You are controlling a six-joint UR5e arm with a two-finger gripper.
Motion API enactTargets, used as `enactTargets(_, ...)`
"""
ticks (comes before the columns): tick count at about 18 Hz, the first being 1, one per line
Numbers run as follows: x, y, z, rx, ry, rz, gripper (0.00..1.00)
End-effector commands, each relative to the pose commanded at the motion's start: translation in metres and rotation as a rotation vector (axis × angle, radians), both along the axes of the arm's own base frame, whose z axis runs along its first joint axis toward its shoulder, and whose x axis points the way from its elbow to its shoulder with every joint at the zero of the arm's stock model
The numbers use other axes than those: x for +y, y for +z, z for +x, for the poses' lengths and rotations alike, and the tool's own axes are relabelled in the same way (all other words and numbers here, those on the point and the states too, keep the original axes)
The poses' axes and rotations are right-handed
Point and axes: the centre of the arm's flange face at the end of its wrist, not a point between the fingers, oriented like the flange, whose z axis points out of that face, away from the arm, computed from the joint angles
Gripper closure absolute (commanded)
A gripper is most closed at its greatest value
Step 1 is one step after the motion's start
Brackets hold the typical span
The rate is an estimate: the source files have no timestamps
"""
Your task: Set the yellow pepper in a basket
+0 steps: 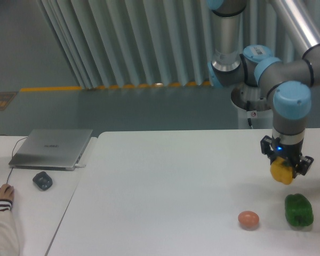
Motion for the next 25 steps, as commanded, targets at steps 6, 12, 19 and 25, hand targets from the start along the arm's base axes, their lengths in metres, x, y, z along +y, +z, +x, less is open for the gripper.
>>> enactTargets(6,-0.020,0.027,-0.042,-0.079,0.110,0.198,0.67)
enactTargets(12,-0.034,0.051,-0.081,-0.028,0.166,0.362,0.66)
enactTargets(19,-0.026,0.031,-0.115,0.095,0.130,0.407,0.67)
enactTargets(25,-0.037,0.009,-0.140,0.255,-0.035,0.227,0.66)
